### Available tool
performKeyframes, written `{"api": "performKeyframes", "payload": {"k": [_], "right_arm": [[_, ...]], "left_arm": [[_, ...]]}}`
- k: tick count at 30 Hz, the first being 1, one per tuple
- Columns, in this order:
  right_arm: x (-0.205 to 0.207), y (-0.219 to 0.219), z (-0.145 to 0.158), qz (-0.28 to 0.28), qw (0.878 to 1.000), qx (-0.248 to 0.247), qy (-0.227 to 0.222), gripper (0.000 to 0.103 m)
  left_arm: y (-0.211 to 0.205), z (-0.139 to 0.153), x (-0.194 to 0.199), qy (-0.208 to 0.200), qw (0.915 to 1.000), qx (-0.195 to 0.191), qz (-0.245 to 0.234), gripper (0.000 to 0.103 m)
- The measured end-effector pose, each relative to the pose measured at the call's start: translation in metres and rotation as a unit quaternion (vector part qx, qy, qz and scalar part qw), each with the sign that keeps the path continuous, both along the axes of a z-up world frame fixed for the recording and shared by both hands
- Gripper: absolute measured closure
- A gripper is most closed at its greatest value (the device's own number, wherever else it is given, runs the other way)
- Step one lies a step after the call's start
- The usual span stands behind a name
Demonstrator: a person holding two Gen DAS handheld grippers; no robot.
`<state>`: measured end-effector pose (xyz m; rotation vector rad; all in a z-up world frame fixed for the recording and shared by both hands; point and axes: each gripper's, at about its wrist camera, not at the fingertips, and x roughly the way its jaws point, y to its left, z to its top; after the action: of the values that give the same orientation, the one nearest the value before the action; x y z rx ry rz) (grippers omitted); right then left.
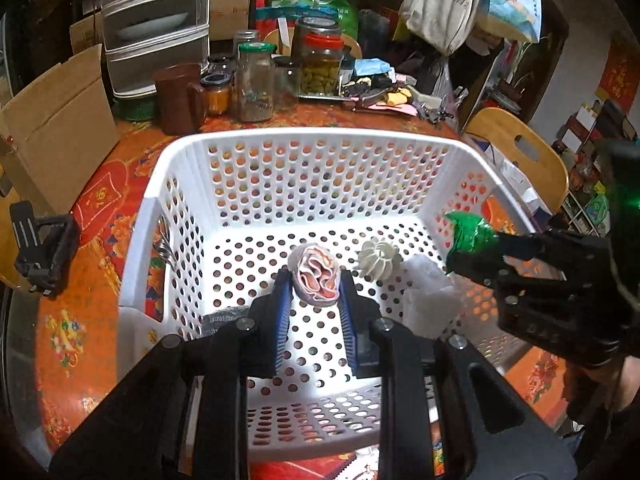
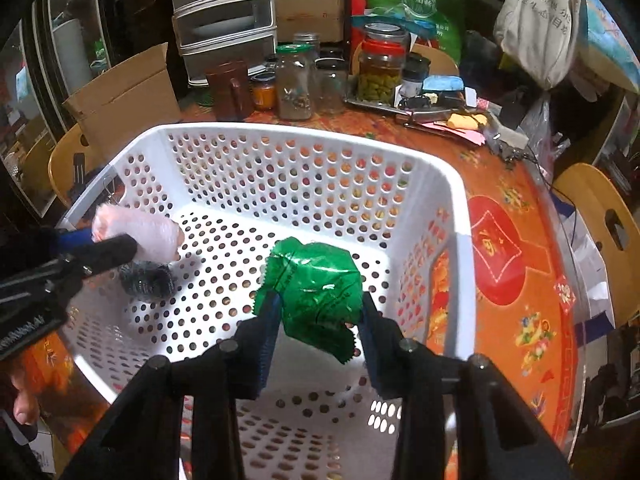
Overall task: Organize soft objects
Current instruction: 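Lower both held items into the basket and open both grippers, then withdraw both grippers from the basket toward the remaining items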
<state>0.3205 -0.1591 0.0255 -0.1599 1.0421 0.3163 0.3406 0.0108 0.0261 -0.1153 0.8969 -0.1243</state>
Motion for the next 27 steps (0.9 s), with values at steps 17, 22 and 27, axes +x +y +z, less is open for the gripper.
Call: {"api": "performKeyframes", "payload": {"k": [17, 22, 27], "right_arm": [[-0.024, -0.008, 0.020, -0.013, 0.997, 0.023, -0.070, 0.002], [-0.044, -0.011, 0.032, -0.018, 0.994, 0.033, -0.103, 0.000], [-0.063, -0.013, 0.046, -0.026, 0.990, 0.038, -0.133, 0.000]], "left_arm": [[-0.003, 0.016, -0.038, -0.072, 0.9967, 0.037, -0.001, 0.016], [-0.002, 0.028, -0.062, -0.099, 0.9931, 0.063, 0.000, 0.009], [0.001, 0.041, -0.090, -0.121, 0.9907, 0.063, 0.000, 0.006]]}}
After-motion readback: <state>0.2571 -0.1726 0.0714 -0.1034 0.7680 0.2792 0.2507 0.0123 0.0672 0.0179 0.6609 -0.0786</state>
